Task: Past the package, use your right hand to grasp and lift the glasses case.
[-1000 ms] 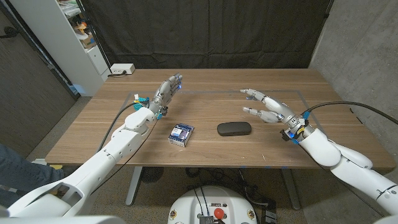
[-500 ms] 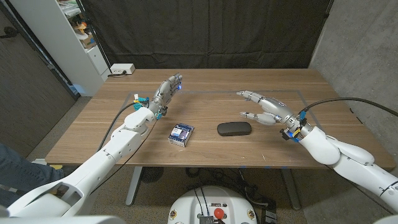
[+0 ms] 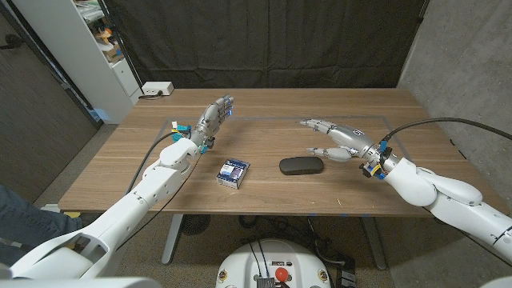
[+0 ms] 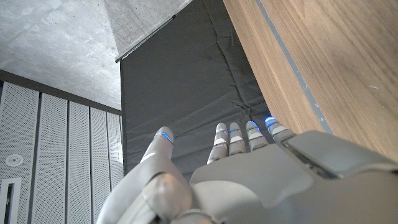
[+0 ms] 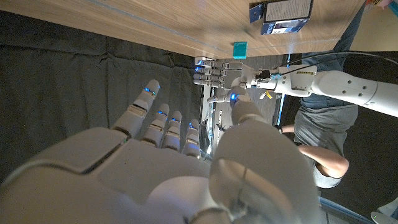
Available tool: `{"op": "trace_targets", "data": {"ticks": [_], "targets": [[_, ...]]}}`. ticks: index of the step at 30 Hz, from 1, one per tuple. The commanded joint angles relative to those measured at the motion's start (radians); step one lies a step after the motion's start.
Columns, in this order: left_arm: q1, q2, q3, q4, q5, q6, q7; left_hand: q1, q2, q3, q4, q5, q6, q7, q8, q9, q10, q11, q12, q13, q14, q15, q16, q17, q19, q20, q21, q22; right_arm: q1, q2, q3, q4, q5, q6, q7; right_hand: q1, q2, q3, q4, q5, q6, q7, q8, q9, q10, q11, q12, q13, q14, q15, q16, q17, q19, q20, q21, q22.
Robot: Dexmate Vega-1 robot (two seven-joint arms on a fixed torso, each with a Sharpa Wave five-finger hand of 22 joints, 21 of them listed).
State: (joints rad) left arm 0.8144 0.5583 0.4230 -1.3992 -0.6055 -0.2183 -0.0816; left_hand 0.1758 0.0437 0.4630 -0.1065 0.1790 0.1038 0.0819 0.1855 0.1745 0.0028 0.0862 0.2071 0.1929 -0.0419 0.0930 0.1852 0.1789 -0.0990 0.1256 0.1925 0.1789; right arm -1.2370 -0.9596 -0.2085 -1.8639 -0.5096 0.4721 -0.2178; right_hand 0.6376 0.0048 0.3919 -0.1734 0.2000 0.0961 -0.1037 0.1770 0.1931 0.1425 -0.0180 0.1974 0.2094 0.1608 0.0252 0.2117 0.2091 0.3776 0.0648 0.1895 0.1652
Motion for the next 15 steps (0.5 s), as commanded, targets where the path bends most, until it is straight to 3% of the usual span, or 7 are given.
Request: {"op": "trace_targets", "data": {"ticks": [1, 15], "targets": [[-0.001, -0.002, -0.005, 0.006, -0.005, -0.003, 0.002, 0.002, 0.009, -0.004, 0.0, 0.0, 0.007, -0.001, 0.004, 0.005, 0.0, 0.004, 0.005, 0.004, 0.0, 0.008, 0.004, 0.004, 0.002, 0.011, 0.007, 0.004, 0.022, -0.053, -0.024, -0.035, 0.001, -0.065, 0.052, -0.009, -0.014, -0.003, 0.012, 0.008, -0.019, 0.002, 0.0, 0.004, -0.006, 0.017, 0.001, 0.004, 0.0, 0.013, -0.003, 0.004, 0.005, 0.011, 0.0, 0.005], [-0.005, -0.008, -0.002, 0.015, -0.005, -0.001, 0.004, 0.002, 0.01, -0.005, -0.001, 0.0, 0.011, -0.001, 0.005, 0.005, 0.003, 0.004, 0.006, 0.004, 0.0, 0.009, 0.004, 0.004, 0.001, 0.012, 0.008, 0.004, 0.026, -0.108, -0.038, -0.099, 0.0, -0.174, 0.122, -0.02, -0.033, -0.012, 0.02, 0.012, -0.05, 0.02, 0.003, 0.005, -0.04, 0.034, -0.006, 0.005, -0.02, 0.037, -0.009, 0.005, 0.003, 0.038, 0.0, 0.006]]}}
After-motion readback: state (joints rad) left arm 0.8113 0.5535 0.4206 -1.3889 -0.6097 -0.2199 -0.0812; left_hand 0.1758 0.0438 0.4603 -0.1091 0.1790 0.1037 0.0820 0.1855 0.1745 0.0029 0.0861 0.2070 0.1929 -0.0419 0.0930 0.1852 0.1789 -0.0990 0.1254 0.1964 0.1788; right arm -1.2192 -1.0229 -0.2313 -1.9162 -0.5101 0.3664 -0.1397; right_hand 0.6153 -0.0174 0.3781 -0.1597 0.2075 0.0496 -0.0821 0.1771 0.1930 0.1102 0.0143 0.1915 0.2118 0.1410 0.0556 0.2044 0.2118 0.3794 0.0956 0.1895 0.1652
